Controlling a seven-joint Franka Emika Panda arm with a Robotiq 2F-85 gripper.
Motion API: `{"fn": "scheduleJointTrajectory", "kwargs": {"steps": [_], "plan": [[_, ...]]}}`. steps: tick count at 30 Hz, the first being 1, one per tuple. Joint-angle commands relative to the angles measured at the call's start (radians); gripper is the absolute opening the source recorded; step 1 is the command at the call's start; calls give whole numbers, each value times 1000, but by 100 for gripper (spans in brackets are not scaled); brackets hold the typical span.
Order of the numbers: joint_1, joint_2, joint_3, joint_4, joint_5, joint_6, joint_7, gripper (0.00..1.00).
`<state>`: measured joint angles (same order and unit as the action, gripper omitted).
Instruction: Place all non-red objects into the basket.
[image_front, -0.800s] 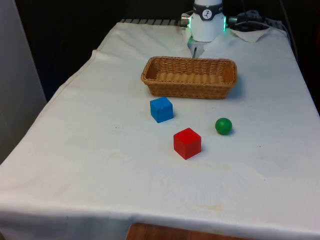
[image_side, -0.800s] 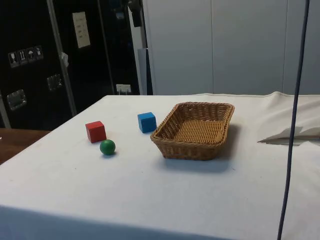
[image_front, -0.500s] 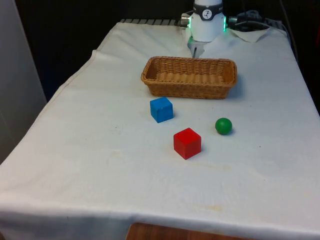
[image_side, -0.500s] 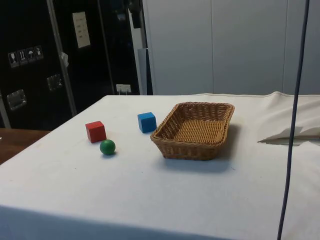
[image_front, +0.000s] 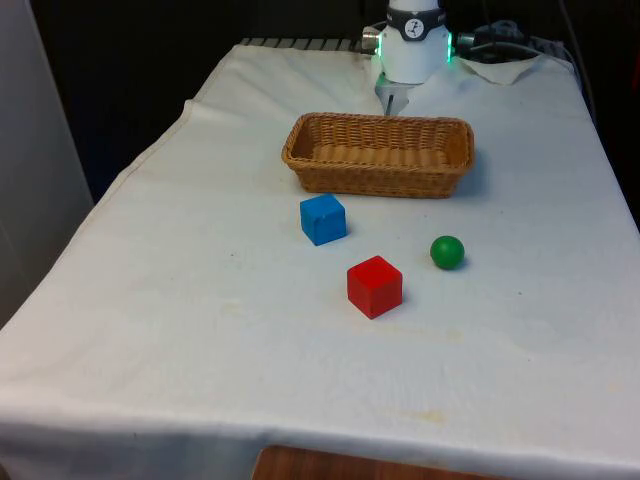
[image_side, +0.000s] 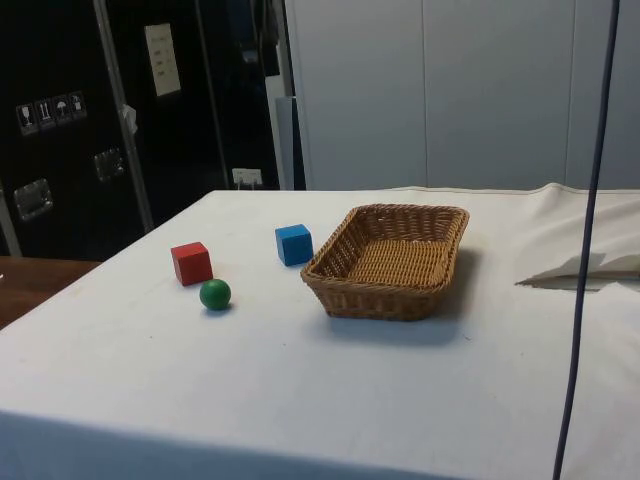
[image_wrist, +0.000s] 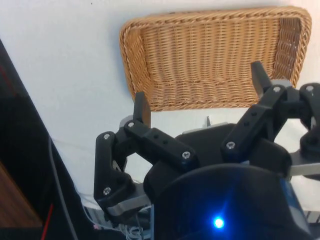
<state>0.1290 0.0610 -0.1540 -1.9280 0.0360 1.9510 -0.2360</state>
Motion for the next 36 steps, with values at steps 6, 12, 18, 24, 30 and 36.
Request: {"fn": "scheduleJointTrajectory", "kwargs": {"steps": [6, 12, 18, 24, 30, 36], "plan": [[-1, 11, -2, -17, 1, 44, -44, 100], [-1, 19, -4, -42, -2, 92, -74, 100], [0, 25, -4, -74, -7, 157, -92, 100], [0, 30, -4, -96, -9, 208, -104, 100], [-1, 38, -4, -123, -6, 266, -124, 100], [-3, 56, -7, -135, 1, 299, -159, 100]]}}
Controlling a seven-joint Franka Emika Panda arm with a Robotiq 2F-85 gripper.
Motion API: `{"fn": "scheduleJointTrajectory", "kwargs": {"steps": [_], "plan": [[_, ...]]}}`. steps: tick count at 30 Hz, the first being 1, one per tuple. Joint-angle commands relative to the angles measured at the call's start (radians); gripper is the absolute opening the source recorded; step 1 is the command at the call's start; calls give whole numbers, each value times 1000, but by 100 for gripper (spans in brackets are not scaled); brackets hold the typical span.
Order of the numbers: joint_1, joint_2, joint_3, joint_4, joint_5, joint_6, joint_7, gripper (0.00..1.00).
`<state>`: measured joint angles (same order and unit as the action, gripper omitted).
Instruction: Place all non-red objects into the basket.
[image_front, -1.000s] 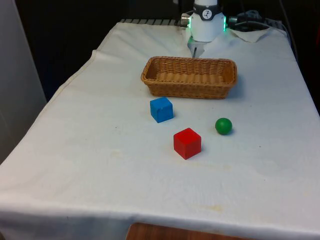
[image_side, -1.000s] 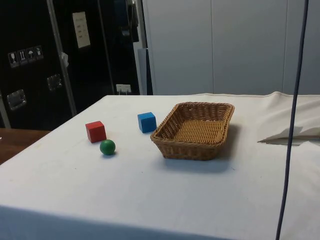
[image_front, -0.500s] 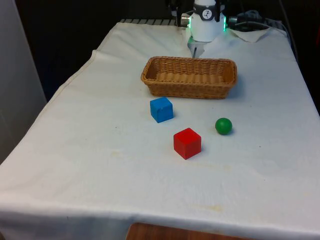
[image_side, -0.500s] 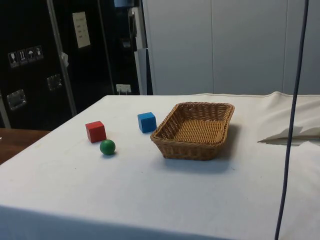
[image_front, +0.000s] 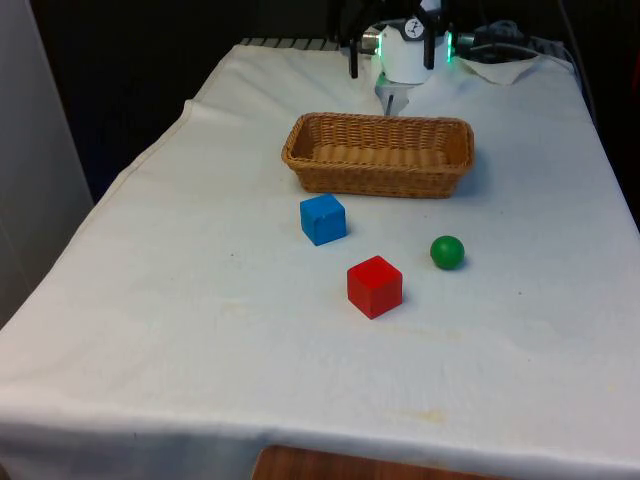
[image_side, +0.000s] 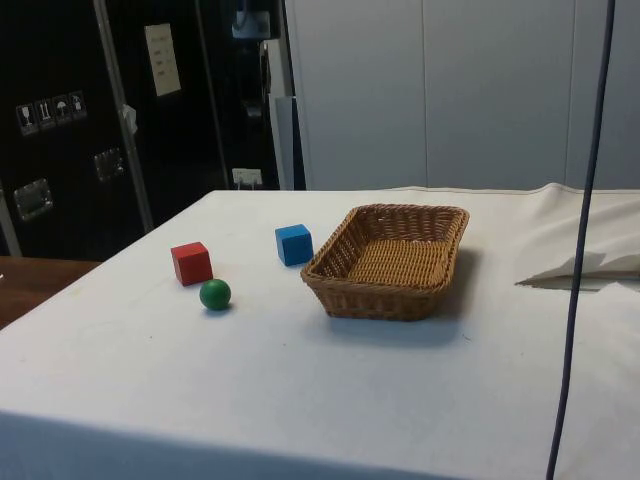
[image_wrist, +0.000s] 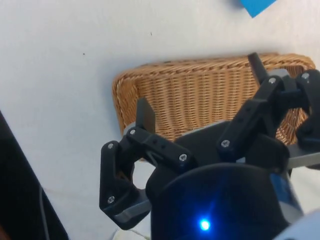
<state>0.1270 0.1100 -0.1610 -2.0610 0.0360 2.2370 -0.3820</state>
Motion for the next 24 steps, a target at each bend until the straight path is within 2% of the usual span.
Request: {"fn": "scheduleJointTrajectory", "kwargs": {"steps": [1, 8, 9, 12, 16, 17, 18, 24], "plan": [[0, 3, 0, 0, 0, 2, -4, 100], [-4, 53, -7, 10, 7, 35, -73, 100], [-1, 43, -8, 4, 1, 28, -59, 100], [-8, 82, -10, 21, 11, 48, -104, 100], [-10, 110, -15, 32, 14, 59, -136, 100], [-7, 111, -20, 33, 5, 52, -130, 100], [-12, 120, -18, 35, 15, 64, -149, 100], [-17, 151, -26, 37, 18, 88, -194, 100]]}}
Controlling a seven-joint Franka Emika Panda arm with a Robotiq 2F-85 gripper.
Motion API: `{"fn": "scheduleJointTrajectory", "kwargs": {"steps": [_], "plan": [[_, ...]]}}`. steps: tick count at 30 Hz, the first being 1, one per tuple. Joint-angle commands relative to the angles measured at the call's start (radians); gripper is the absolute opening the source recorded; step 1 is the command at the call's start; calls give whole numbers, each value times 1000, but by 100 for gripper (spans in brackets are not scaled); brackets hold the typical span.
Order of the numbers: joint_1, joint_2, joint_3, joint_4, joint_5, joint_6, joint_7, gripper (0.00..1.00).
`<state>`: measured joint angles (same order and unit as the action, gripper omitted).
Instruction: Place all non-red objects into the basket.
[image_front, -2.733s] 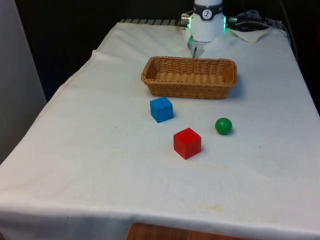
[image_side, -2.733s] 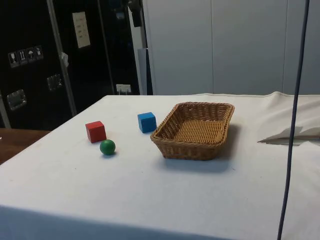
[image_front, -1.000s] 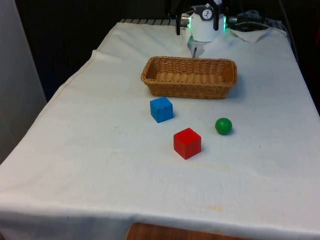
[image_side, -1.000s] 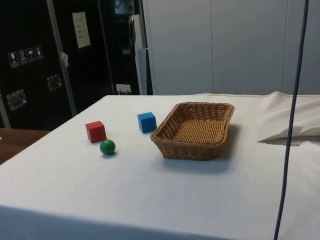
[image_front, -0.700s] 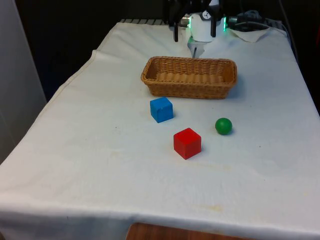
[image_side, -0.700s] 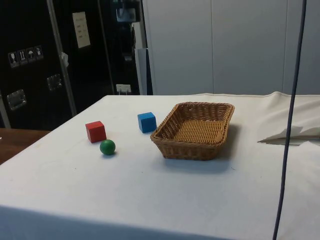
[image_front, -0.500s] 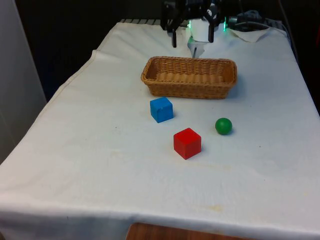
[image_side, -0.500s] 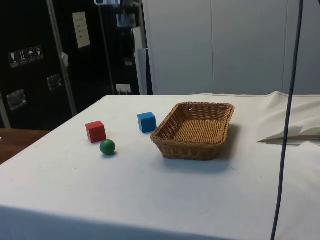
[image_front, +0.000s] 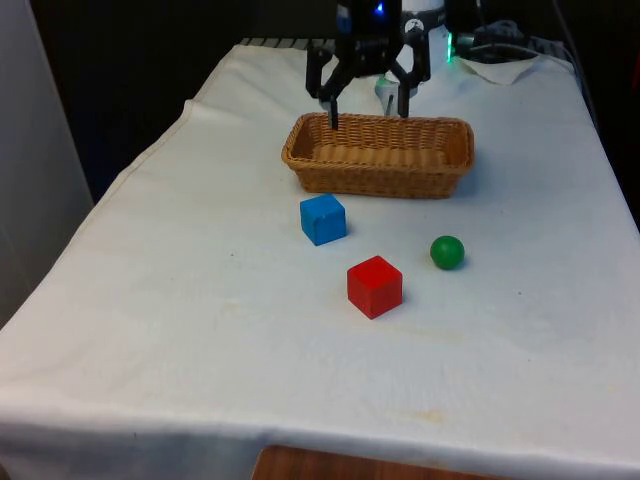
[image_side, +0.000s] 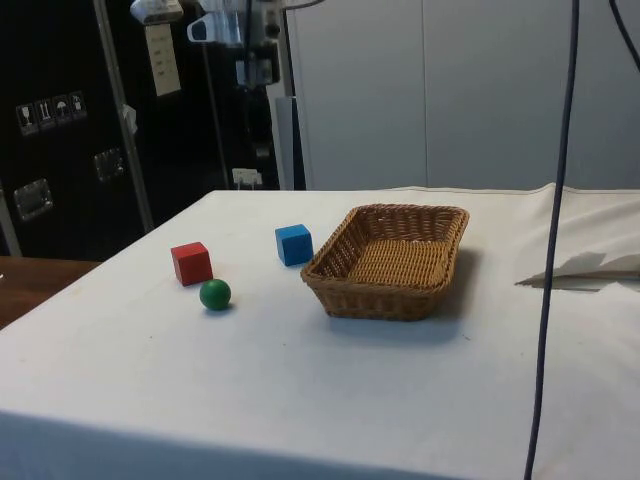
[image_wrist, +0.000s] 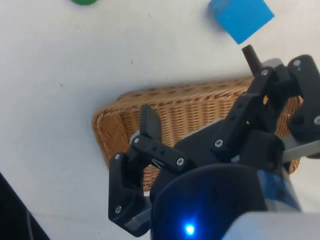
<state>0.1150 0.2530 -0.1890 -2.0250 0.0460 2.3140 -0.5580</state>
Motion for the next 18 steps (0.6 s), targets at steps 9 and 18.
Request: {"fn": "scheduleJointTrajectory", "kwargs": {"steps": [9, 18], "plan": [[-9, 36, -6, -9, 22, 46, -79, 100], [-12, 55, -6, -27, 40, 86, -120, 100]]}}
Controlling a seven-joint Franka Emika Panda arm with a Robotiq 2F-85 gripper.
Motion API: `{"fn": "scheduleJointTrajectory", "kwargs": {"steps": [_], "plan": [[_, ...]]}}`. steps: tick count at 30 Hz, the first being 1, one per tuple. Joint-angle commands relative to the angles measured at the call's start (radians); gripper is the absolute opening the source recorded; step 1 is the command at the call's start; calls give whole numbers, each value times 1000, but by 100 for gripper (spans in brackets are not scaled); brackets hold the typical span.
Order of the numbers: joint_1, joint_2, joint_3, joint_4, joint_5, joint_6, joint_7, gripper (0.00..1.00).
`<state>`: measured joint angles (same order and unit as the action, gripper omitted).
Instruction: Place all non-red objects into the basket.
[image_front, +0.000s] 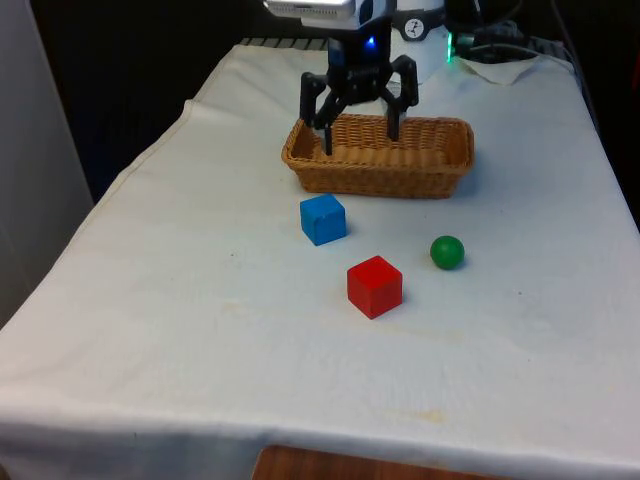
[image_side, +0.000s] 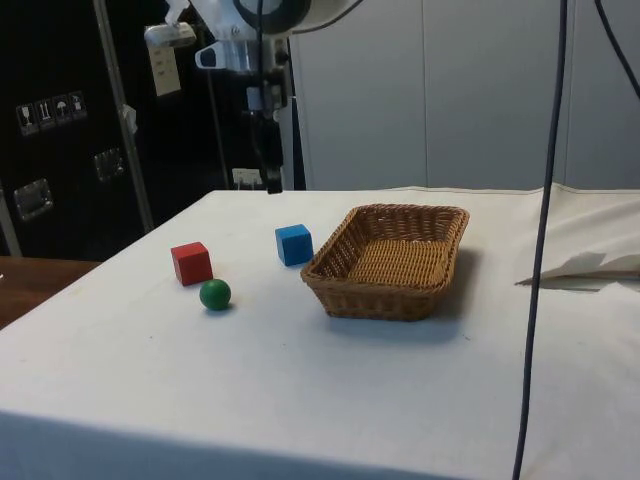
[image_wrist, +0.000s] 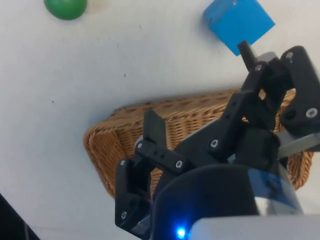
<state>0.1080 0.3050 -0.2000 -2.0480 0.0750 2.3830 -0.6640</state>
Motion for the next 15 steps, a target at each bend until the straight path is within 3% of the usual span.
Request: {"fn": "scheduleJointTrajectory", "kwargs": {"steps": [1, 7, 8, 9, 15], "plan": [[-5, 7, 4, -6, 13, 22, -20, 100], [-10, 32, -5, -15, 26, 60, -55, 100], [-3, 31, -10, -11, 16, 44, -42, 100], [-11, 36, -7, -16, 28, 65, -61, 100], [-22, 73, -26, -14, 64, 95, -122, 100]]}}
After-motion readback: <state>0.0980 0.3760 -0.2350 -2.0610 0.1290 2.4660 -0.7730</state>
